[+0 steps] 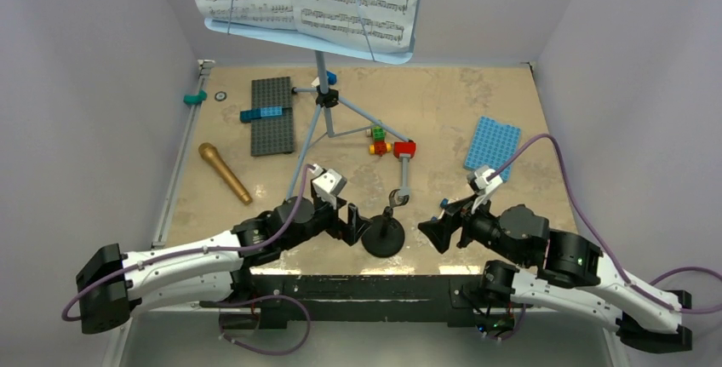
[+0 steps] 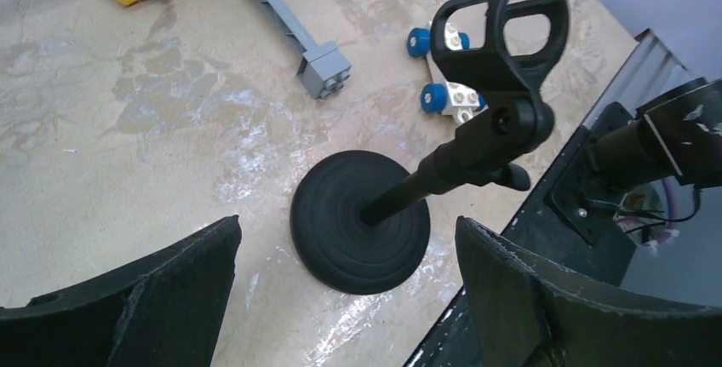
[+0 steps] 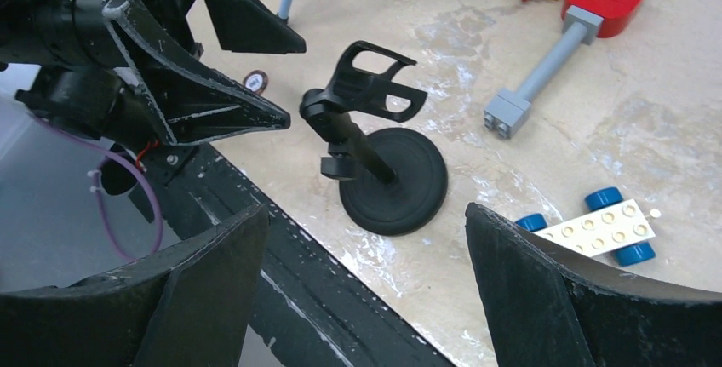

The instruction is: Pack up the instrument practice props

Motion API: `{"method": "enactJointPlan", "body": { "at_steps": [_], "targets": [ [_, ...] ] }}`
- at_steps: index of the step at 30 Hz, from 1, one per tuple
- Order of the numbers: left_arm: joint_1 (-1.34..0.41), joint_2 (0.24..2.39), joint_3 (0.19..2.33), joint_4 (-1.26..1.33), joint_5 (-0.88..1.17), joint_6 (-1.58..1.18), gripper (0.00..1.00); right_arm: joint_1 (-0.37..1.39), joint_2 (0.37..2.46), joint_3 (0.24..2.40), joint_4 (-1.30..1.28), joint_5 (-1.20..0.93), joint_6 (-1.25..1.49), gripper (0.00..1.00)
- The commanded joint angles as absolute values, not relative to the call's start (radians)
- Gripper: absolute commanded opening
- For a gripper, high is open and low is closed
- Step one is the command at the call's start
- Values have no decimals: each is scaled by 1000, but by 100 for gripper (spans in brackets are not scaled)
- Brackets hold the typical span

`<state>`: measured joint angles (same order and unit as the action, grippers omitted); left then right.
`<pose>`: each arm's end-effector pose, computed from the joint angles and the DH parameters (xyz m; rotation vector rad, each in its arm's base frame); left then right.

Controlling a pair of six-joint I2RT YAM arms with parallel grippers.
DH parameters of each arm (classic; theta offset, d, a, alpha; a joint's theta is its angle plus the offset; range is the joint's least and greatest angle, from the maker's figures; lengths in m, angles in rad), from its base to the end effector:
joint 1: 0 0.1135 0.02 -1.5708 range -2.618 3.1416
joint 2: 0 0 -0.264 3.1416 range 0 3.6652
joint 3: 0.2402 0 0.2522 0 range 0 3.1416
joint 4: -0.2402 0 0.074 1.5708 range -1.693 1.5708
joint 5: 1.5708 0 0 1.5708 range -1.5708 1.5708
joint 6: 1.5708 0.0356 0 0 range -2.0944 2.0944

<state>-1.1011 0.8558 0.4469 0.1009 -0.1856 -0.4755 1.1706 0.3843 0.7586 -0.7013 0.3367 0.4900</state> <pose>0.0961 -0.1748 0.2375 0.4791 1.9174 -0.8932 0.0433 0.0721 0.3233 -0.4265 1.9155 0.8073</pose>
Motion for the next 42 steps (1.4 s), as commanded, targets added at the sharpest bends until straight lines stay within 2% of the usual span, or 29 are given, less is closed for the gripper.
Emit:
{"method": "enactJointPlan", "body": {
  "at_steps": [1,6,9,13,17,20,23,28,38,42],
  "targets": [
    [-1104,885,429,321,-230,-489,100,1172,362,791,-753,394,512,89],
    [-1104,915,350,458,-255,-480,100,1172,357,791,-775,414,505,89],
    [-1106,953,238,700,-219,-425,100,1172,368,792,-775,424,492,89],
    [-1106,1028,195,796,-136,-316,99,1172,389,801,-772,429,483,89],
    [-1107,1140,170,957,-9,-210,81,1172,398,801,-762,432,473,89],
    [-1109,1181,157,1078,42,-178,80,1172,406,802,-765,436,468,89],
    [-1114,1215,193,1073,83,-136,83,1172,411,800,-765,443,463,89],
    [-1117,1308,249,1096,130,-102,82,1172,427,803,-764,448,454,89],
    [-1117,1445,315,1149,156,-84,74,1172,450,814,-763,448,444,90],
    [-1117,1486,334,1156,154,-76,68,1172,467,826,-764,446,440,90]
  ]
}}
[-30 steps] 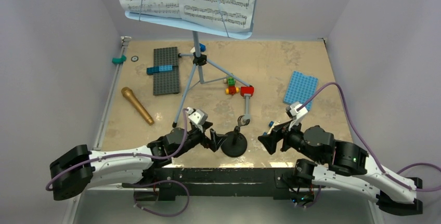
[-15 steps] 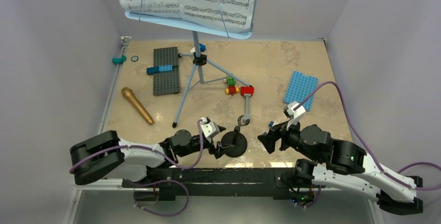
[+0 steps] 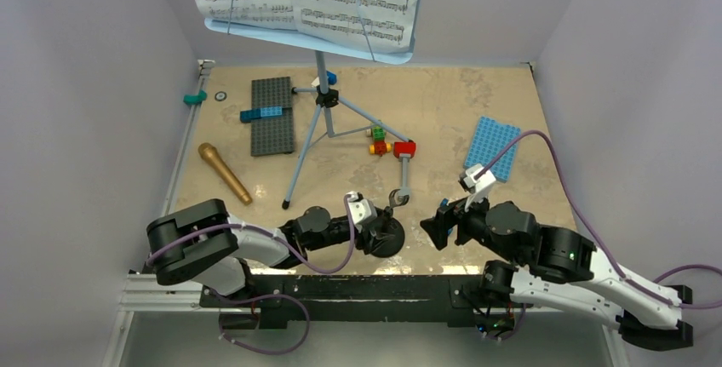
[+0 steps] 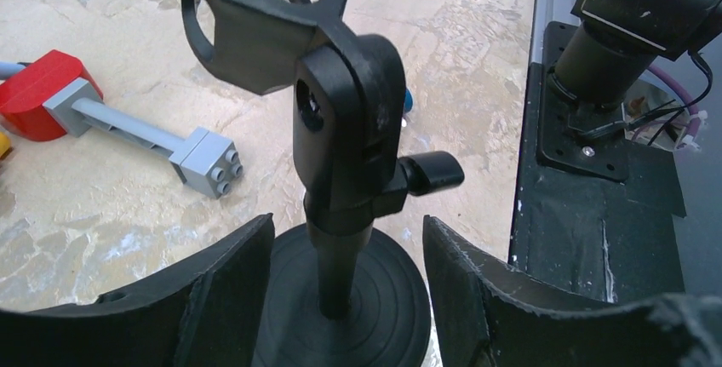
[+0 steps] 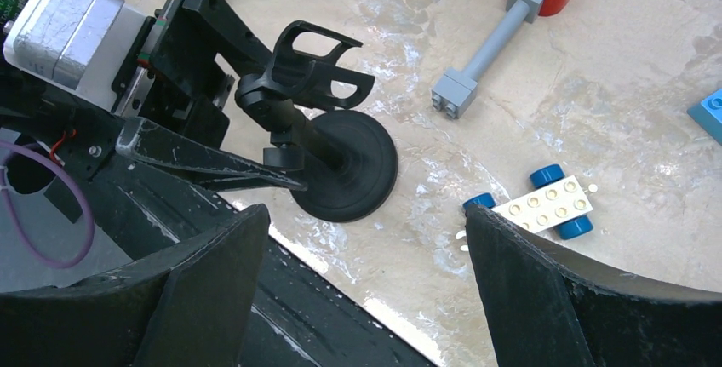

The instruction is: Pack up the instrument practice props

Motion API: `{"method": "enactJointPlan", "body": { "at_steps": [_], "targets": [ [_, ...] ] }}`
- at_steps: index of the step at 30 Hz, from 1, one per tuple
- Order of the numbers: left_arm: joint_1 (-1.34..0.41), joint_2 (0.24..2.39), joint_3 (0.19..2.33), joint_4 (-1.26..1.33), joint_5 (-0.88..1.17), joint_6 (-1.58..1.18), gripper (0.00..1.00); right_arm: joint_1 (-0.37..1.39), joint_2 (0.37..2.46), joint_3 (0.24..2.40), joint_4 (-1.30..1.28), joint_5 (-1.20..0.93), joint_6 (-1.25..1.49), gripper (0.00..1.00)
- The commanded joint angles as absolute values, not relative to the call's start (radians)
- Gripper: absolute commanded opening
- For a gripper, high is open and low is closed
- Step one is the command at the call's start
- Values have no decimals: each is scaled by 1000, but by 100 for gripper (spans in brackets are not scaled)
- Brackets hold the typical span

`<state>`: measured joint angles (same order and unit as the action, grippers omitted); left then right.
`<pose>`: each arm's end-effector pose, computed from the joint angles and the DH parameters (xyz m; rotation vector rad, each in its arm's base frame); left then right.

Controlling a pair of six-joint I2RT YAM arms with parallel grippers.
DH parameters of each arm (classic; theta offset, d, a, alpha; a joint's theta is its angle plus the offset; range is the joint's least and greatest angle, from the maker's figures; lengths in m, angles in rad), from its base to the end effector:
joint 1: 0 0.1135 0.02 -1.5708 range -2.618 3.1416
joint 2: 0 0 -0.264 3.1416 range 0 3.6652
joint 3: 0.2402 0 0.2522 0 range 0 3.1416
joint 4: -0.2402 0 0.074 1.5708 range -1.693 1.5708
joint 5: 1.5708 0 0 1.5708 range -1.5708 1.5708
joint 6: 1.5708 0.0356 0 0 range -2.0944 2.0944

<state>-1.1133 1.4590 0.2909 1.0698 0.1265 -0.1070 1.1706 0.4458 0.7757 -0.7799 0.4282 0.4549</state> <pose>0.1066 -0.2268 0.1633 0.9431 1.5026 -1.0116 0.0486 0.0770 0.3172 -0.4477 1.9812 0.6162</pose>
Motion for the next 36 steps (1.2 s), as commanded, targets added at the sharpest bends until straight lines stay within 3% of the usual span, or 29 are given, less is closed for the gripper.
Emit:
{"method": "enactJointPlan", "body": {
  "at_steps": [1,4,10,14,19,27,29,33,36],
  "targets": [
    [-1117,1493,335,1162,152,-77,65,1172,471,827,-765,446,439,90],
    [-1117,1514,339,1174,146,-82,55,1172,475,829,-764,448,437,90],
    [-1117,1508,321,1189,110,-88,18,1172,484,834,-763,446,436,90],
    [-1117,1448,304,1154,77,-65,0,1172,488,838,-758,441,436,90],
    [-1124,1206,283,964,-22,-52,0,1172,488,844,-759,437,434,90],
    [-1133,574,337,166,-300,-111,0,1172,467,813,-727,429,423,90],
    [-1154,467,358,40,-473,-161,0,1172,473,805,-703,422,417,90],
    [-1146,443,439,-152,-695,-238,0,1171,504,808,-674,403,403,90],
    [-1086,488,512,-281,-732,-316,0,1170,518,808,-660,394,393,90]
  ]
}}
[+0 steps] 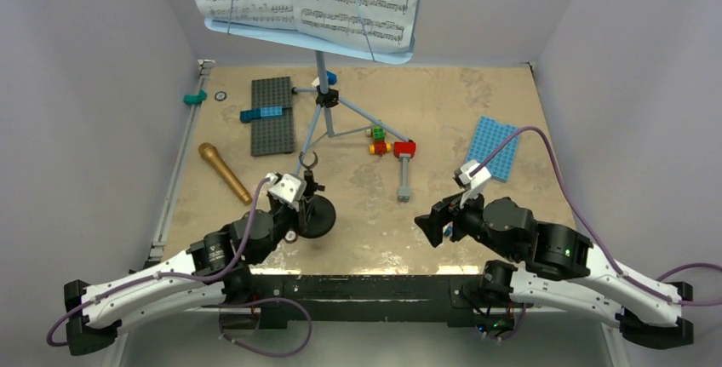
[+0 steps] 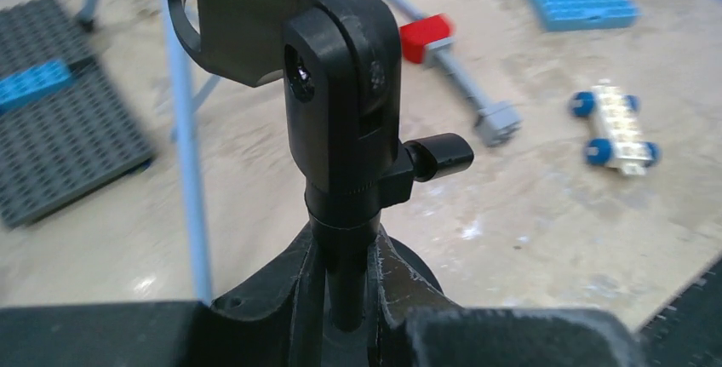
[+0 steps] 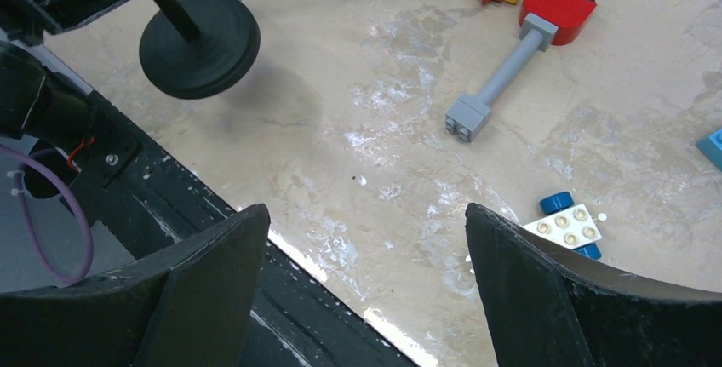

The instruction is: Pack up the instrument practice props

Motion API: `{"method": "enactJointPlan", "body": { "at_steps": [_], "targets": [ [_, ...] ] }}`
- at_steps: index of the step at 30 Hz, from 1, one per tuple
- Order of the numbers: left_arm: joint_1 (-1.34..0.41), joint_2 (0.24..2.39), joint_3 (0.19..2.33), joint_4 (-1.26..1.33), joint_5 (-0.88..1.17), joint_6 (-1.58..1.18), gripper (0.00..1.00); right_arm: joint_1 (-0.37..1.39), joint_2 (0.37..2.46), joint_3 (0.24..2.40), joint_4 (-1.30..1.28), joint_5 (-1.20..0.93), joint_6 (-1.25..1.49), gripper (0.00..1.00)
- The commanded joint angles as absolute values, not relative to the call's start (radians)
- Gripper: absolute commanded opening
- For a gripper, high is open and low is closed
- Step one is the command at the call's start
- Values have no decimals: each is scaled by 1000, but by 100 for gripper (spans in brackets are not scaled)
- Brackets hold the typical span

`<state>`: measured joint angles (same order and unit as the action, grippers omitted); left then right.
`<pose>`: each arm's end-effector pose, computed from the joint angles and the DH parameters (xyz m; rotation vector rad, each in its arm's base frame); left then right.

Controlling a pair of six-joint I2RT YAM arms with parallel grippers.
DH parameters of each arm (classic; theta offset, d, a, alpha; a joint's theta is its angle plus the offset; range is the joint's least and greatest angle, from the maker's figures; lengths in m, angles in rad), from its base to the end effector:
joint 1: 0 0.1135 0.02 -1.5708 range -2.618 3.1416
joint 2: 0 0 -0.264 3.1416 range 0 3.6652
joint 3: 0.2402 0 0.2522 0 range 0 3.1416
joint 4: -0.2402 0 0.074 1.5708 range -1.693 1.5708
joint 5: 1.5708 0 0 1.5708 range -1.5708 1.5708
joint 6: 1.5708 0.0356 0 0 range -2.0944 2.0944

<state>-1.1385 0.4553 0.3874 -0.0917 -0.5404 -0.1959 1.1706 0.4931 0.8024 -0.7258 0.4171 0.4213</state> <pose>0.0730 -0.1145 0.2562 0.4118 1.6859 -0.5229 0.0522 0.0864 0.3271 -0.4718 1.9474 0.6296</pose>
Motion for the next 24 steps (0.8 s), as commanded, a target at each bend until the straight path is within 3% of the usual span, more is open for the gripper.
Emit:
{"method": "enactJointPlan", "body": {
  "at_steps": [1,6,13,24],
  "targets": [
    [-1038,494,528,-319,-713,-340,0,1170,519,807,-656,392,390,89],
    [-820,477,570,-371,-621,-406,0,1170,506,805,-650,384,384,90],
    [-634,513,676,-406,-649,-362,0,1171,477,797,-648,383,371,90],
    [-38,829,689,31,-368,-350,0,1170,485,766,-586,332,347,90]
  ]
}}
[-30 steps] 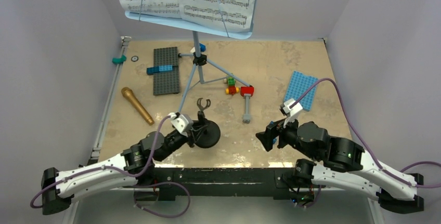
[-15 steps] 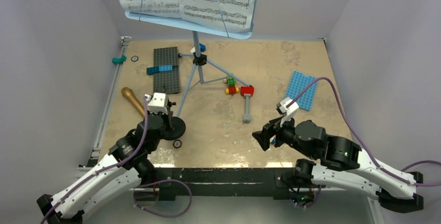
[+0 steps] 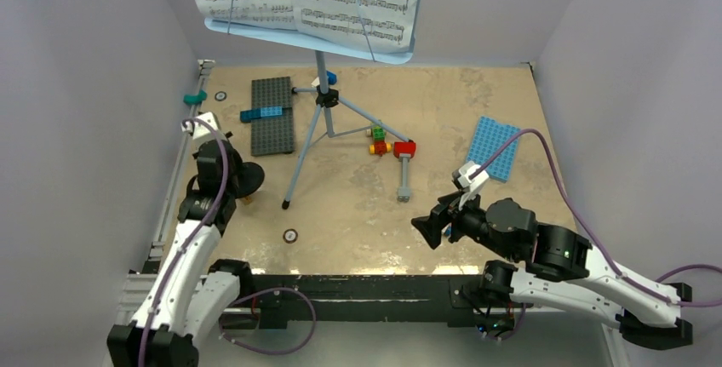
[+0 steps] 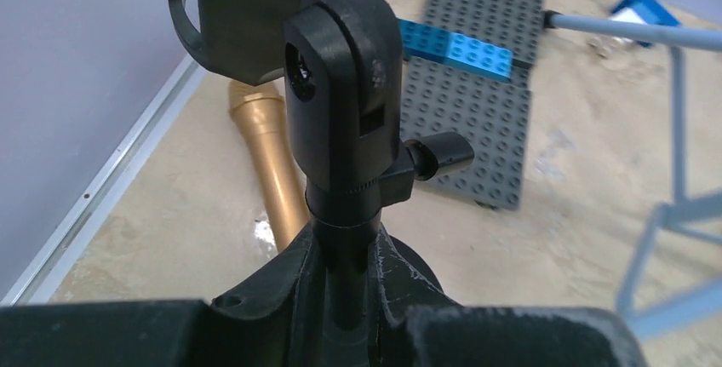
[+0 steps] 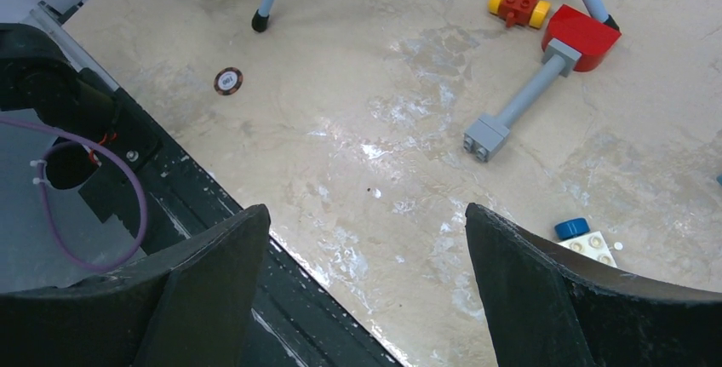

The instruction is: Pack up the instrument practice props

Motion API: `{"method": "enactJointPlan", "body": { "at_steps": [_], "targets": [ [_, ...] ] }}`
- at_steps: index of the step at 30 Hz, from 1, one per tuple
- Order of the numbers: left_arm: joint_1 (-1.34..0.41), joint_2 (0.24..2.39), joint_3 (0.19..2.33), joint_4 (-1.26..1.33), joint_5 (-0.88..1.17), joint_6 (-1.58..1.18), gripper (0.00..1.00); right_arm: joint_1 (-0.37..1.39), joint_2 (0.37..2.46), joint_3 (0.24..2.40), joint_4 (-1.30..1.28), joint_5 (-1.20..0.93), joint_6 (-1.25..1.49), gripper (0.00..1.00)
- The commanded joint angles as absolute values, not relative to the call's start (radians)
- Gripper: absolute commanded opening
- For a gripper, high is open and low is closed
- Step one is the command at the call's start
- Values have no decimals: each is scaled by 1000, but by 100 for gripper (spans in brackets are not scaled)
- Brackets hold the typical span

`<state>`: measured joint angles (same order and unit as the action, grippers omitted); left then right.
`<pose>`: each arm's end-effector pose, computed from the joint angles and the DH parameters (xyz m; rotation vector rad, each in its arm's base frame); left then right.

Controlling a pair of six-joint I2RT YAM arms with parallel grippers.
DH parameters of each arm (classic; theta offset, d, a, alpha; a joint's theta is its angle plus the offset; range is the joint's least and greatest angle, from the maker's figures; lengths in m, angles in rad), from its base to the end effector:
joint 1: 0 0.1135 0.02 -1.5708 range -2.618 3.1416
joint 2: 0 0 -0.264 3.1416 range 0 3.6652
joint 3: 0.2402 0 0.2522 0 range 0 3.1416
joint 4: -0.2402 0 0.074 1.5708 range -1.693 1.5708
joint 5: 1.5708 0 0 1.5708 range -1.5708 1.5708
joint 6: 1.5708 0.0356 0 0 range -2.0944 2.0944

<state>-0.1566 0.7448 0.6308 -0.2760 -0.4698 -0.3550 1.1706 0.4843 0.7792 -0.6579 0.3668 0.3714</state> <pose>0.1743 -0.0112 0.2840 -0.4899 1.8548 0.1174 0.0521 0.0904 0.3269 -0.5296 1.8963 0.6791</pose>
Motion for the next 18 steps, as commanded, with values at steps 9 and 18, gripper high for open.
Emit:
{"method": "enactJointPlan", "body": {
  "at_steps": [9,18],
  "targets": [
    [61,1203,822,315,-336,-254,0,1169,526,724,-509,272,333,90],
    [137,1448,878,494,-271,-174,0,1169,552,716,-469,267,290,90]
  ]
}}
